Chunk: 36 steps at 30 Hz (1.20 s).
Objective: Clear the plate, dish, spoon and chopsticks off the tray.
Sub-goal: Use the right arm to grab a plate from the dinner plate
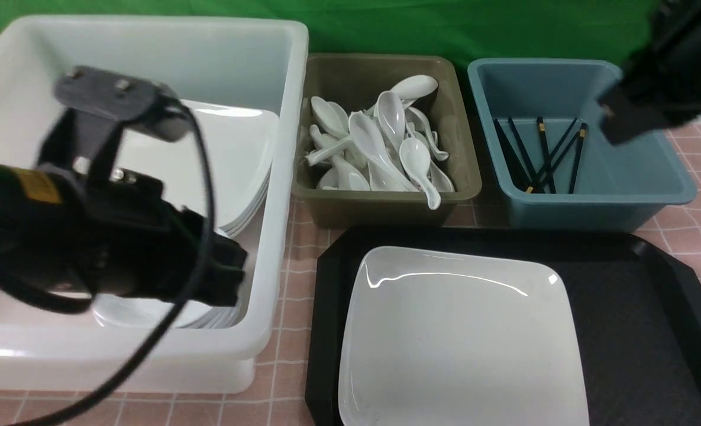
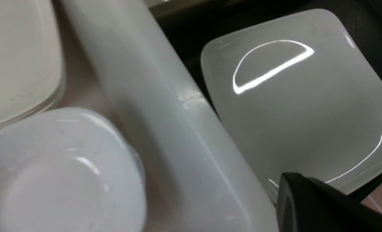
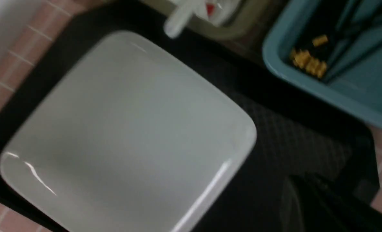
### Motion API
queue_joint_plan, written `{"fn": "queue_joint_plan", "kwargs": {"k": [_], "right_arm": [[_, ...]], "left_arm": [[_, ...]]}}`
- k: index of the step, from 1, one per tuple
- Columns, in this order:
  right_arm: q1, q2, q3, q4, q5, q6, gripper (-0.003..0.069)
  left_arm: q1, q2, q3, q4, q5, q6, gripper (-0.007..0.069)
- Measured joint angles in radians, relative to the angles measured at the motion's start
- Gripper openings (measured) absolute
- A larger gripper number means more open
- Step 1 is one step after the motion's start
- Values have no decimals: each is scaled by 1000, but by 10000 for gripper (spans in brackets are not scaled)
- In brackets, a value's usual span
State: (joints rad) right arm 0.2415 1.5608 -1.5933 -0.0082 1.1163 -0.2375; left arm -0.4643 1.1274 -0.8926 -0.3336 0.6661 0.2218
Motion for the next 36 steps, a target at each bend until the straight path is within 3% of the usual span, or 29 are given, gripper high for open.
{"fn": "queue_joint_plan", "kwargs": {"k": [5,8,12,15,18,25,32,36], "right_arm": [[-170,-26,239,46,-142,69,30],[-252,14,397,206,-263,10,57],[-270,93,448,365,-336,-72,195],[-260,198,437,474,-399,-142,355],[-242,279,411,502,-438,-175,416],[-218,407,352,519,-492,-192,435],[-204,453,341,529,-500,-208,435],[-186,458,337,531,-500,-239,353]], "left_arm": [[-105,97,-9,22,-65,-39,-3],[-129,171,-53,23,-72,-43,-3],[-129,240,-131,24,-72,-33,-3],[-136,313,-209,24,-67,-15,-3],[-166,364,-248,24,-63,5,-3],[-250,475,-314,22,-64,15,-3],[-257,502,-327,23,-64,15,-3],[-257,502,-328,25,-63,15,-3]]}}
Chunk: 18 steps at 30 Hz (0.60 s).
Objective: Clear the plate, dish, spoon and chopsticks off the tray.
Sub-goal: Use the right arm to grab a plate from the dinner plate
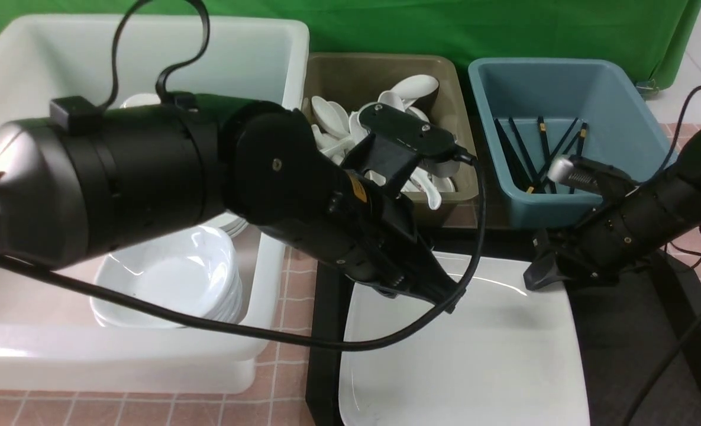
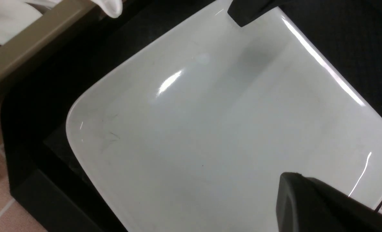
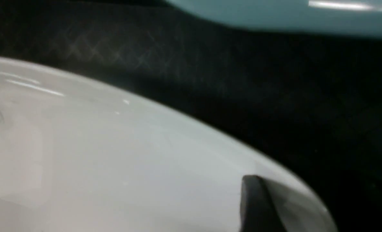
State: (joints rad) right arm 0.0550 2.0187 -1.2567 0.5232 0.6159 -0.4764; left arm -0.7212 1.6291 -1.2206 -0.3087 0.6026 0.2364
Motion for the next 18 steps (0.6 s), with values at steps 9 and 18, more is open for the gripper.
{"fn": "queue_joint_plan", "kwargs": {"k": [9,18], "right_arm": [[8,-25,-2,-27,39,-56,248],[11,-326,0,-68,186,-38,83]], "left_arm": [[0,-8,-26,148,61,-121,-3],[90,-113,-107,329,218,-264,-3]]}}
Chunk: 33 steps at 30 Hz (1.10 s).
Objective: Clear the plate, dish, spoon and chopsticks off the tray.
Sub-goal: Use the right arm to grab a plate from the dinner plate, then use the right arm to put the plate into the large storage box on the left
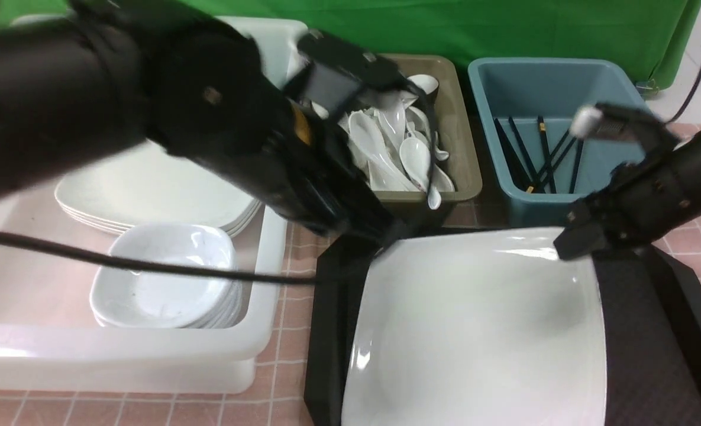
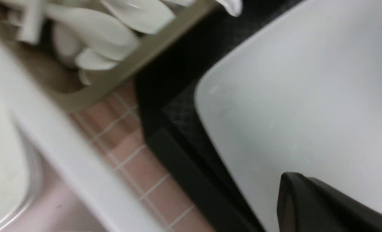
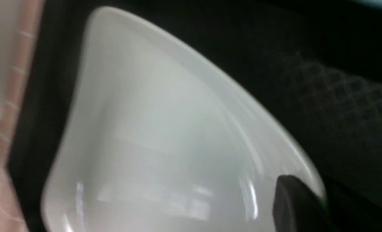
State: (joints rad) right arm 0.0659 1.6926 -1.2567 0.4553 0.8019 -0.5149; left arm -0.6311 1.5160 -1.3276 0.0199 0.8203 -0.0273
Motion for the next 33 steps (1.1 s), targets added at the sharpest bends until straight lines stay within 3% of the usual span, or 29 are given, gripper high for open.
{"fn": "queue_joint_plan", "kwargs": {"k": [9,20,26,33], "right_arm": [[0,-225,-40,-50,34,21,81],[32,-252,-404,-42,107,112,81],[196,-127,-600,20,13,159,81],[389,135,-763,29,-240,215,81]], "left_arm": [[241,-135,-3,0,63,15,-3],[633,-264,-3,-28,142,57,-3],[819,-267,-3,-205,126,131,-3],[858,-267,-3,-272,119,167,-3]]}}
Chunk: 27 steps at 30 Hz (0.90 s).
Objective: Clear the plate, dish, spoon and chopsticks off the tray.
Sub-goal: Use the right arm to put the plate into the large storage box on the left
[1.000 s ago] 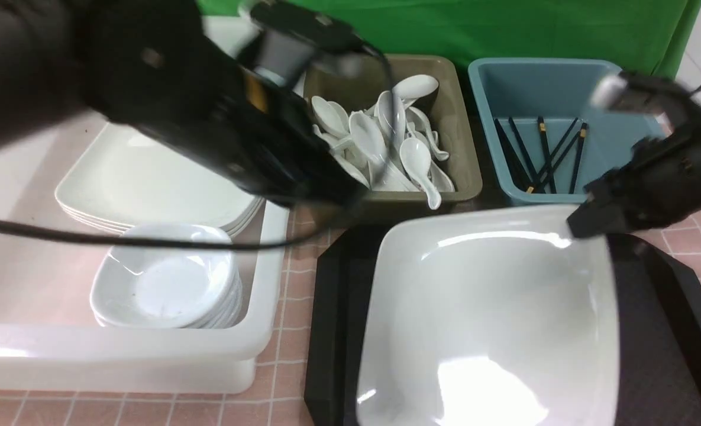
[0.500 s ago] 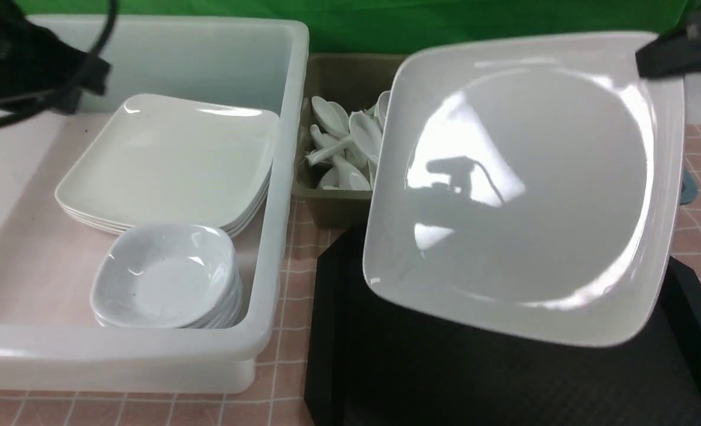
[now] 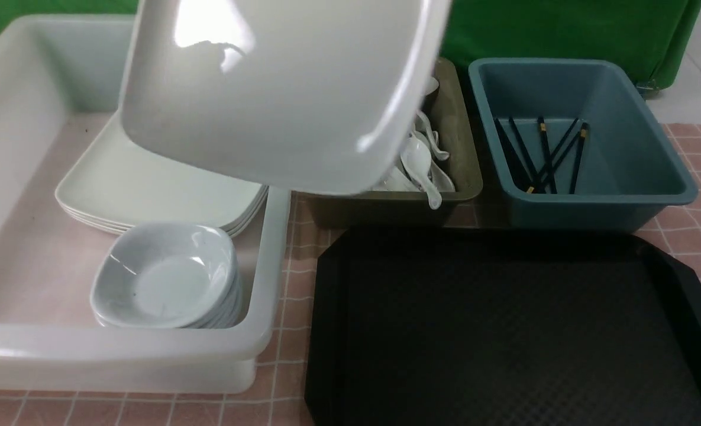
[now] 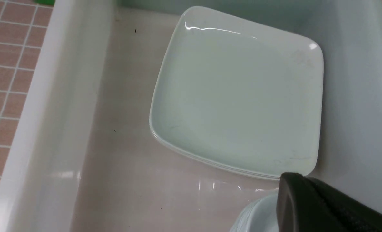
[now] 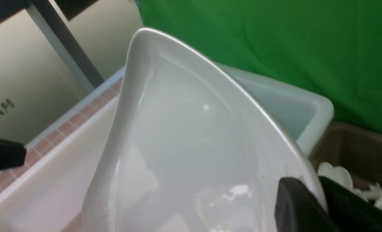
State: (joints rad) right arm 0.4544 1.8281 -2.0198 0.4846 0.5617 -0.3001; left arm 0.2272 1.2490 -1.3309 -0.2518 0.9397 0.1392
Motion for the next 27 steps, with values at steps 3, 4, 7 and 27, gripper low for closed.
{"fn": "queue_joint_plan", "kwargs": {"k": [3,4,7,27], "right_arm": [[62,103,-49,1,-137,4,81],[81,138,-62,1,-188,3,81],[118,230,-85,2,-316,1,81],[169,438,-89,-1,-469,-129,81]], "left_arm": [[0,0,1,-16,0,14,-3],[0,0,1,-17,0,17,-3],[0,0,1,-18,0,19,-3],[-49,50,2,-168,-16,191,-3]]}}
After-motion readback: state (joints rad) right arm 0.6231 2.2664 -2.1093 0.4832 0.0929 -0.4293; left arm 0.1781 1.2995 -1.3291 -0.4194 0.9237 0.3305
